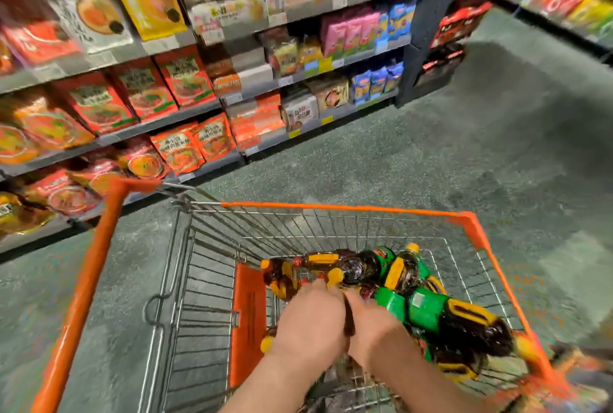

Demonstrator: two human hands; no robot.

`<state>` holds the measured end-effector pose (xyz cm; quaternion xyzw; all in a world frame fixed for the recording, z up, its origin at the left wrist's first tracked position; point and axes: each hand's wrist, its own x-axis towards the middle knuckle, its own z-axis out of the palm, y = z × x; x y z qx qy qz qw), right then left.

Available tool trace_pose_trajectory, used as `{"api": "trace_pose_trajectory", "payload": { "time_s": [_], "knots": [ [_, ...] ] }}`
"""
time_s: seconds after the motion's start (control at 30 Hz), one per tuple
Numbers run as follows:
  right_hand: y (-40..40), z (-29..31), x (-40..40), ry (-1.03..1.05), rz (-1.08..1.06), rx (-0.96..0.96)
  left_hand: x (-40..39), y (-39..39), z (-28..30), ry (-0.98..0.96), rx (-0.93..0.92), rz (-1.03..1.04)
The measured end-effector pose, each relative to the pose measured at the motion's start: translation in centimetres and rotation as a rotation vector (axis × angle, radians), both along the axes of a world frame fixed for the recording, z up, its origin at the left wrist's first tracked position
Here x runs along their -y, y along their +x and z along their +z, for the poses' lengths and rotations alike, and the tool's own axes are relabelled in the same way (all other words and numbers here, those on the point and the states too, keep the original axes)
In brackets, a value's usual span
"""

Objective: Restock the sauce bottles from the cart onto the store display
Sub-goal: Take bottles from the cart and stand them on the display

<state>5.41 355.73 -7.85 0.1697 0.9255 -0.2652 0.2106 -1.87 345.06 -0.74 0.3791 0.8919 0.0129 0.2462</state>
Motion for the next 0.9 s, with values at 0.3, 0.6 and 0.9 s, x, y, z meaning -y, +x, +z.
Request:
{"api": "trace_pose_trajectory", "payload": {
  "time_s": [0.3, 0.6, 0.9],
  "knots": [
    [7.9, 9.2, -3.4, 0.284, -0.33, -0.32, -5.5, 4.9, 10.6, 0.324, -0.235, -0.388],
    [21.2, 17.9, -5.0, 0.478, -0.671, -0.391, -11.4, 15.5, 16.9, 0.593, -0.233, -0.793],
    [36.6, 21.7, -3.3, 0.616, -1.114, -0.379, -14.9, 30.1, 21.0, 0.767, -0.133, -1.173]
  ]
}}
